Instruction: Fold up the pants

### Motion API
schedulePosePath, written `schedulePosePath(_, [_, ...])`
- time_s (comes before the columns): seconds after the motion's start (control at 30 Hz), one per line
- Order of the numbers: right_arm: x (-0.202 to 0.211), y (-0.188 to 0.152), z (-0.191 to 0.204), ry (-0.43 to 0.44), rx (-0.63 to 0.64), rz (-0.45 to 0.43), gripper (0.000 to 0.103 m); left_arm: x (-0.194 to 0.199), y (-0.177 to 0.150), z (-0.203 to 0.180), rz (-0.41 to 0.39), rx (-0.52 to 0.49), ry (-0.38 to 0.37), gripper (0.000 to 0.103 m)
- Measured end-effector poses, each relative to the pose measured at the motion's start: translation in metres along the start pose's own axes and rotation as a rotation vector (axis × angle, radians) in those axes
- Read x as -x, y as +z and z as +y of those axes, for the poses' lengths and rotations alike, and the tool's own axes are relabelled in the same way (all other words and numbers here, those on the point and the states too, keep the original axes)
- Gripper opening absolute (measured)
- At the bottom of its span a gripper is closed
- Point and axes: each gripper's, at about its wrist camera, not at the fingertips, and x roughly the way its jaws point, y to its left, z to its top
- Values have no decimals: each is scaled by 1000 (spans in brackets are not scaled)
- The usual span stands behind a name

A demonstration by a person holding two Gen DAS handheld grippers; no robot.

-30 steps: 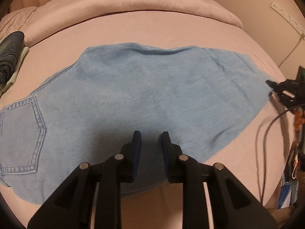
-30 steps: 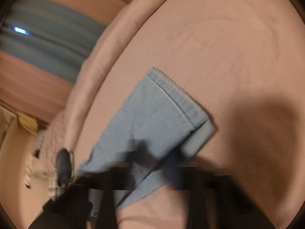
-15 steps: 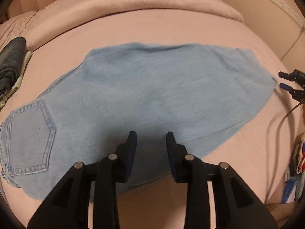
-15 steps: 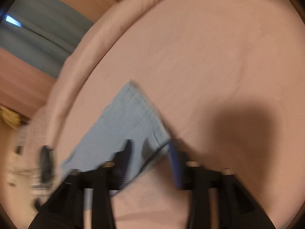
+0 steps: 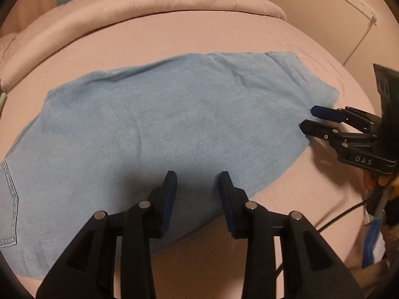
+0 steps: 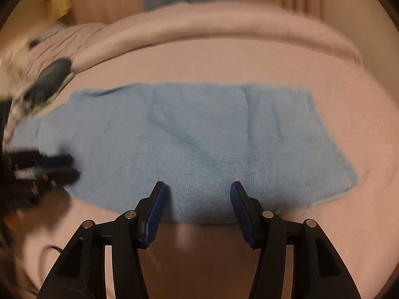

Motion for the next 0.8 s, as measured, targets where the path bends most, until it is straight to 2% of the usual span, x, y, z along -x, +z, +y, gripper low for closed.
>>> schedulePosePath(0.07, [8,0,-8,14,-16,6,55,5,0,8,2,9,-3,35])
schedulePosePath(0.17, [25,1,-32,90,-137,-21,55,16,9,26,-46,18,56,38])
schedulePosePath(0.27, [39,0,-45,165,-230,-56,55,21,21,68,-72,148,72,37])
schedulePosePath(0.33, [41,9,-37,251,-227,-83,55,25,25,107,-101,268,116,37])
schedulePosePath(0.43, [22,44,-6,376,-158,-78,55,29,24,153,-111,365,164,36])
schedulePosePath(0.57, [-24,95,66,440,26,-31,55,27,19,194,-66,369,233,36])
schedulePosePath(0.6, [-32,103,79,458,54,-17,55,25,17,200,-55,365,257,39])
schedulePosePath(0.63, [-39,114,94,474,79,-2,55,23,14,208,-51,360,266,40])
schedulePosePath(0.7, [-62,138,125,504,129,36,55,25,3,224,-80,389,219,38])
schedulePosePath(0.8, [-86,160,167,534,207,74,55,29,-8,230,-114,384,199,20])
